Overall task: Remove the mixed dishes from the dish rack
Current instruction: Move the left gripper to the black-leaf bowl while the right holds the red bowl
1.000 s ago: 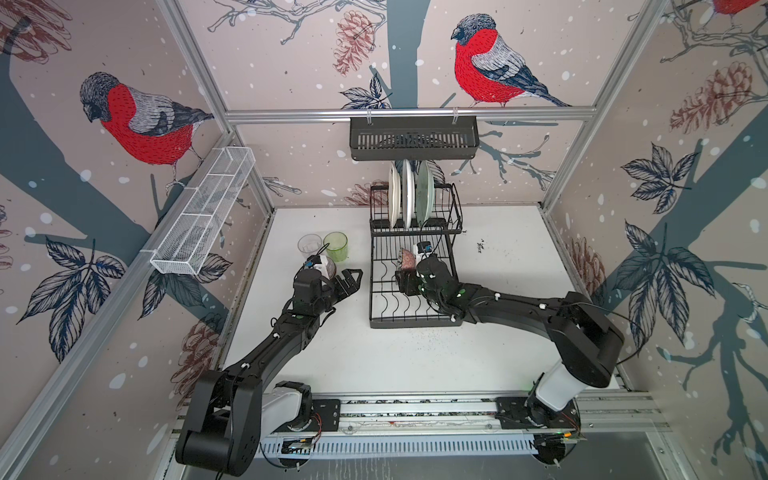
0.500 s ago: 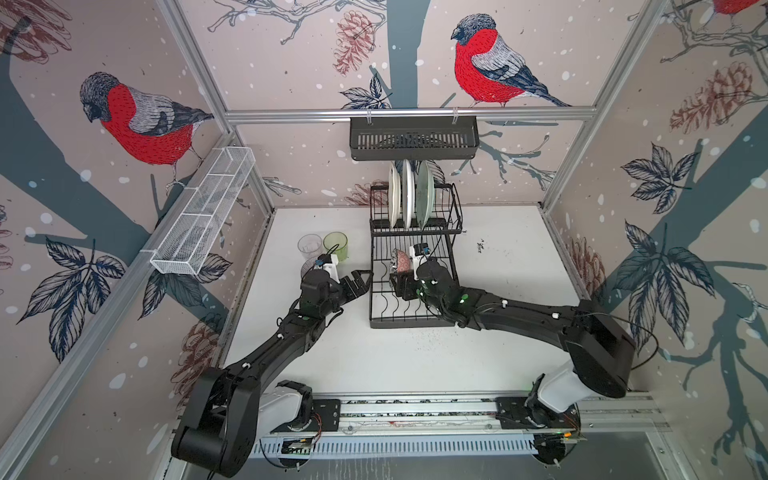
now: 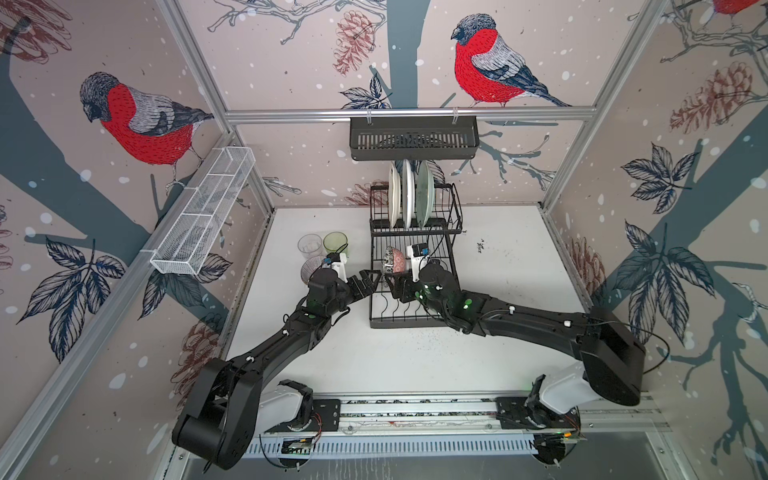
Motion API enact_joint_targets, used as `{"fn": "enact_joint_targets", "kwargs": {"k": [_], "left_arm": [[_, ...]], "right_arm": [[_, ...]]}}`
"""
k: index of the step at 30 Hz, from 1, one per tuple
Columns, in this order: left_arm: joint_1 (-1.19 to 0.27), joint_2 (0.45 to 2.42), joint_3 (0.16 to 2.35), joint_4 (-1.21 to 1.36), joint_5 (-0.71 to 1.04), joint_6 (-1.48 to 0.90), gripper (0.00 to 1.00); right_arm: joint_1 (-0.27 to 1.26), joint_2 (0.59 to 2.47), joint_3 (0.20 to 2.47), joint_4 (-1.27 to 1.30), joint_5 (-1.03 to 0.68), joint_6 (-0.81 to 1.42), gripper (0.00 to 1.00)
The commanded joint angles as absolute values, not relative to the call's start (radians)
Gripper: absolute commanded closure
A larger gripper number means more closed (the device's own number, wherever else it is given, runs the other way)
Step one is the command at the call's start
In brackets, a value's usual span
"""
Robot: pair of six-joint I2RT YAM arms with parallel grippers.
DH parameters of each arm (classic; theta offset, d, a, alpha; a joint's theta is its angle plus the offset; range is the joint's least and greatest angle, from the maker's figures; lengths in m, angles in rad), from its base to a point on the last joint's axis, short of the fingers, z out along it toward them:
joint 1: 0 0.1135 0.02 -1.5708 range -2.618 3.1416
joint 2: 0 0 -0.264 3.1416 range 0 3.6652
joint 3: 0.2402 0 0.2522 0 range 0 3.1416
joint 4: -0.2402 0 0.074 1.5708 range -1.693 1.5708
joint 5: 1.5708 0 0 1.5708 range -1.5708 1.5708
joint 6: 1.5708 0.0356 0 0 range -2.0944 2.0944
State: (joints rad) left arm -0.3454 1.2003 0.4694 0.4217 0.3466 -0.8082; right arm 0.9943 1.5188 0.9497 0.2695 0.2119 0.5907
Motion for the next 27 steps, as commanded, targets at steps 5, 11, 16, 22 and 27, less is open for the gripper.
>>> {"fn": "enact_joint_targets", "kwargs": {"k": [5,11,16,22,27], "left_arm": [[-0.348,1.240,0.483,0.522,0.409,-0.852,0.04],[-0.349,1.267,0.483,0.570,0.450,-0.882,0.13],[-0.350,1.277,0.483,0.592,0.468,-0.893,0.24],[-0.350,1.279,0.485,0.605,0.482,-0.903,0.36],[-0.350,1.282,0.486,0.617,0.494,-0.911,0.48]], "right_arm": [[1.010,1.505,0.960,0.379,0.170,0.565,0.46],[1.017,1.505,0.960,0.402,0.156,0.552,0.46],[1.018,1.515,0.969,0.410,0.135,0.552,0.46],[1.019,1.531,0.979,0.416,0.114,0.549,0.46],[1.020,1.545,0.988,0.418,0.094,0.546,0.46]]}}
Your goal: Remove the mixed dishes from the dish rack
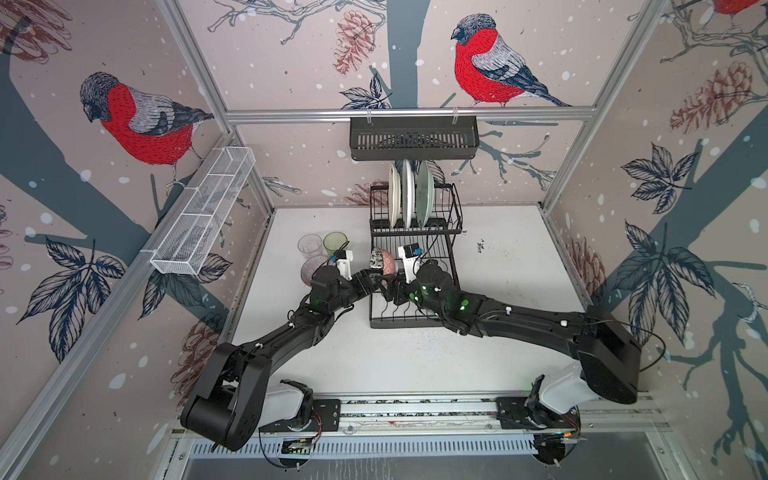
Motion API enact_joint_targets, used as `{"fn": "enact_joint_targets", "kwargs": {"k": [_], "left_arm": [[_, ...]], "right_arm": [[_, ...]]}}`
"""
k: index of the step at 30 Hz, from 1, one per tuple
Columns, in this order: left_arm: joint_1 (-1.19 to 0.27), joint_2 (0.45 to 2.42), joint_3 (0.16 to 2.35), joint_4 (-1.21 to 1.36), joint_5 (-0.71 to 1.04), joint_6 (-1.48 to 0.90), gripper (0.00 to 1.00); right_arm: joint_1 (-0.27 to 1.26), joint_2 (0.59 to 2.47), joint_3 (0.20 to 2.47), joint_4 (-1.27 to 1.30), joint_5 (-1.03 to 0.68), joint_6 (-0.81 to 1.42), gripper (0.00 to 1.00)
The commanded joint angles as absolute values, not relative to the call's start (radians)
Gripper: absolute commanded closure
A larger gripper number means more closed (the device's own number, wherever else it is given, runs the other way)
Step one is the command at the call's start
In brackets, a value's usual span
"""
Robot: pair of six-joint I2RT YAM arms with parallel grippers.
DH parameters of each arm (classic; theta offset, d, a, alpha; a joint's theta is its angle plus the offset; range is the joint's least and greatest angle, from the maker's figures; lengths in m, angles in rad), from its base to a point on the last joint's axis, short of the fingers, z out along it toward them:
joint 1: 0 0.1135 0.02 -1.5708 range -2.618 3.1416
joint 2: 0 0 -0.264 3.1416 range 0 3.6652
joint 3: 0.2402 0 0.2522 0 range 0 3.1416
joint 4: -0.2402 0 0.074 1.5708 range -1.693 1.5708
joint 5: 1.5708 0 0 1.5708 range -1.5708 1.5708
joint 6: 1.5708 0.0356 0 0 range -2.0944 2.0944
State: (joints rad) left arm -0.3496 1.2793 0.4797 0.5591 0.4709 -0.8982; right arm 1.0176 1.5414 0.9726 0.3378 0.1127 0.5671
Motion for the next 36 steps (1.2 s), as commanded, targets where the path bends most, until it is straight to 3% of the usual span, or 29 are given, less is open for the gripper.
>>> {"fn": "enact_joint_targets", "kwargs": {"k": [1,8,15,20,24,36], "left_arm": [[-0.350,1.284,0.488,0.617,0.495,-0.911,0.51],[-0.350,1.294,0.491,0.623,0.508,-0.914,0.82],[-0.350,1.311,0.492,0.627,0.511,-0.920,0.90],[-0.350,1.315,0.492,0.621,0.512,-0.916,1.00],[-0.350,1.310,0.497,0.608,0.506,-0.909,1.00],[-0.348,1.258,0.499,0.535,0.465,-0.865,1.00]], "right_arm": [[1.020,1.547,0.989,0.420,0.091,0.546,0.46],[1.020,1.557,0.989,0.417,0.090,0.546,0.45],[1.020,1.563,0.989,0.414,0.098,0.544,0.43],[1.020,1.558,0.986,0.400,0.125,0.546,0.17],[1.020,1.547,0.974,0.393,0.163,0.551,0.00],[1.040,1.500,0.926,0.347,0.325,0.594,0.00]]}}
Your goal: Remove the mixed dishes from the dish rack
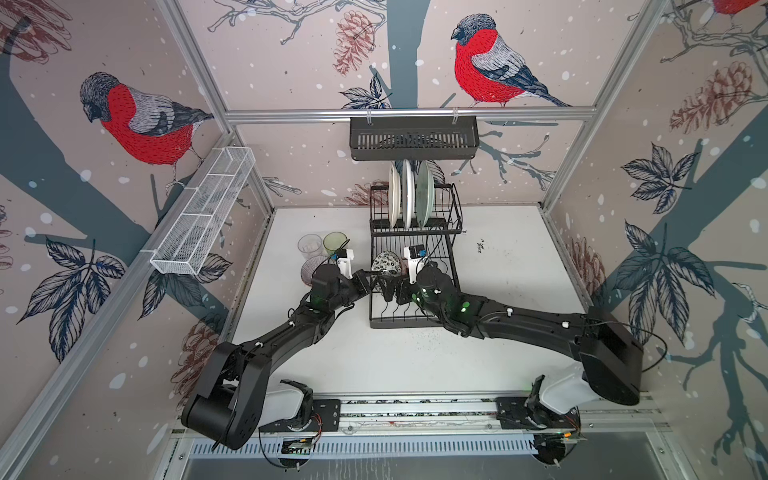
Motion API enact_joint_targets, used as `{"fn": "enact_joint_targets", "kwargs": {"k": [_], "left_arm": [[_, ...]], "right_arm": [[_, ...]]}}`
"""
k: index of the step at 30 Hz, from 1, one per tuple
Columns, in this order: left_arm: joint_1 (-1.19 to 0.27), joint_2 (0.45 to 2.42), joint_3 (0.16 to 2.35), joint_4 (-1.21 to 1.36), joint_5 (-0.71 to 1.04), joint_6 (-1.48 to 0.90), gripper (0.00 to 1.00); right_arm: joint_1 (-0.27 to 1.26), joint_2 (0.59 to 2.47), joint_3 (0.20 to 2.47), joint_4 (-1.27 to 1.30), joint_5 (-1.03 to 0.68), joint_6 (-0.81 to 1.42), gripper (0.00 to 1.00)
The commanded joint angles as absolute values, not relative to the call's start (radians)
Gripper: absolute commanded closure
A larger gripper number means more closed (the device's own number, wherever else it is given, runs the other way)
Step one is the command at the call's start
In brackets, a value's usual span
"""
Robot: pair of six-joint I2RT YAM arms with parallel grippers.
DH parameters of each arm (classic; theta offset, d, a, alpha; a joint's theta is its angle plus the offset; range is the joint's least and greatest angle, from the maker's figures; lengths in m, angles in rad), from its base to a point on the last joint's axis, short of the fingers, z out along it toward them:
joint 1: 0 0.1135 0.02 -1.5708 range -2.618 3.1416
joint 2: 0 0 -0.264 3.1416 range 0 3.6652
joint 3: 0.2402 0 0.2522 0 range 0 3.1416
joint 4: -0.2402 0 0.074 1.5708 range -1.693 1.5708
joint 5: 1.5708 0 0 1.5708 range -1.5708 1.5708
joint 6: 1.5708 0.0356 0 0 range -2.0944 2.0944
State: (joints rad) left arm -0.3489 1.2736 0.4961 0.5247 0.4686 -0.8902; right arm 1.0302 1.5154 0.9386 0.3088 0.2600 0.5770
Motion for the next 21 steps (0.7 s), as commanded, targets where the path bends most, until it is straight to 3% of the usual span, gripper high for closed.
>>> {"fn": "enact_joint_targets", "kwargs": {"k": [1,21], "left_arm": [[-0.348,1.253,0.500,0.530,0.461,-0.860,1.00],[-0.347,1.162,0.541,0.378,0.342,-0.769,1.00]], "right_arm": [[1.046,1.495,0.918,0.347,0.339,0.597,0.00],[1.071,1.392,0.793,0.306,0.451,0.610,0.00]]}}
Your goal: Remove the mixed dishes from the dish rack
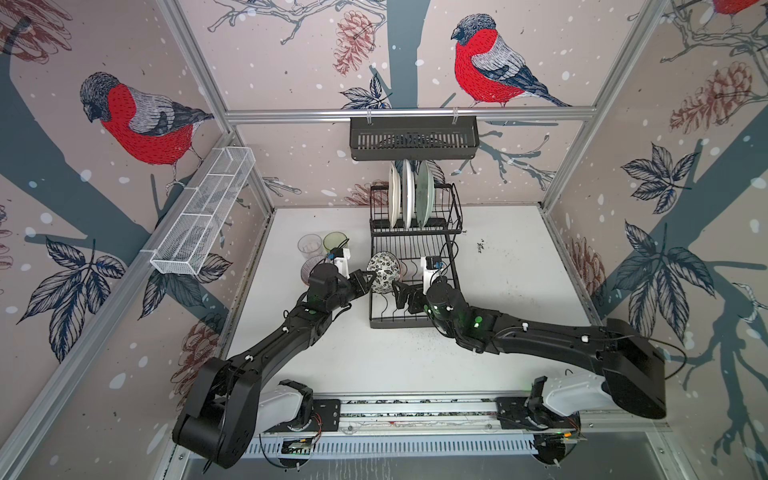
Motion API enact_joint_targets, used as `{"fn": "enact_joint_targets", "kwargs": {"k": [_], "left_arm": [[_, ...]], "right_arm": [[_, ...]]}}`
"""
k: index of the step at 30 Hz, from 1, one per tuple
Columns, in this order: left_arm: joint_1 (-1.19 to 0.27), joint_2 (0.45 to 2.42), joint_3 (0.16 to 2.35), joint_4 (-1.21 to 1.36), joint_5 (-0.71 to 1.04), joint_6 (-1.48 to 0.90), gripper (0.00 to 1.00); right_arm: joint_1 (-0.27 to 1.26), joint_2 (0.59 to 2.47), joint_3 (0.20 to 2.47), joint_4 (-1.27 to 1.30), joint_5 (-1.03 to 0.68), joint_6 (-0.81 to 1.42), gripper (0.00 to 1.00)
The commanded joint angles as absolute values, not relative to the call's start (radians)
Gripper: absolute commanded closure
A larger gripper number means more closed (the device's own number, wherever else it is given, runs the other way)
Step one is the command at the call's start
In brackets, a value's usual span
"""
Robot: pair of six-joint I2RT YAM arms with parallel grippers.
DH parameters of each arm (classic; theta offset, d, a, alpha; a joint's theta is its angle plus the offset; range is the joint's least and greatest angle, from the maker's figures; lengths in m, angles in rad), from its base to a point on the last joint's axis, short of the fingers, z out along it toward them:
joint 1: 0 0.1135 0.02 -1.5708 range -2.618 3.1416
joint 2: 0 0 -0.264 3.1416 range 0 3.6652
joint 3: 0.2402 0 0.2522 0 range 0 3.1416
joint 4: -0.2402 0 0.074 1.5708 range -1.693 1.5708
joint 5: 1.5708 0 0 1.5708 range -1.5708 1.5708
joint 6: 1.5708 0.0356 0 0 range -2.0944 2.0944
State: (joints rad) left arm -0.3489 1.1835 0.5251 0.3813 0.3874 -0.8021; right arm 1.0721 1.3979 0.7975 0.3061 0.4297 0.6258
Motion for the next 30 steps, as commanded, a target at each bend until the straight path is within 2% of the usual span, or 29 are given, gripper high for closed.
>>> {"fn": "enact_joint_targets", "kwargs": {"k": [1,9,15,30], "left_arm": [[-0.347,1.152,0.540,0.371,0.321,-0.761,1.00],[-0.293,1.072,0.562,0.254,0.187,-0.719,1.00],[-0.229,1.034,0.598,0.148,0.124,-0.699,1.00],[-0.186,1.108,0.715,-0.053,-0.090,-0.647,1.00]], "right_arm": [[1.068,1.391,0.791,0.304,0.448,0.599,0.00],[1.020,1.373,0.819,0.246,0.426,0.554,0.00],[0.948,1.335,0.747,0.296,0.361,0.582,0.00],[0.838,1.221,0.576,0.412,0.287,0.585,0.01]]}}
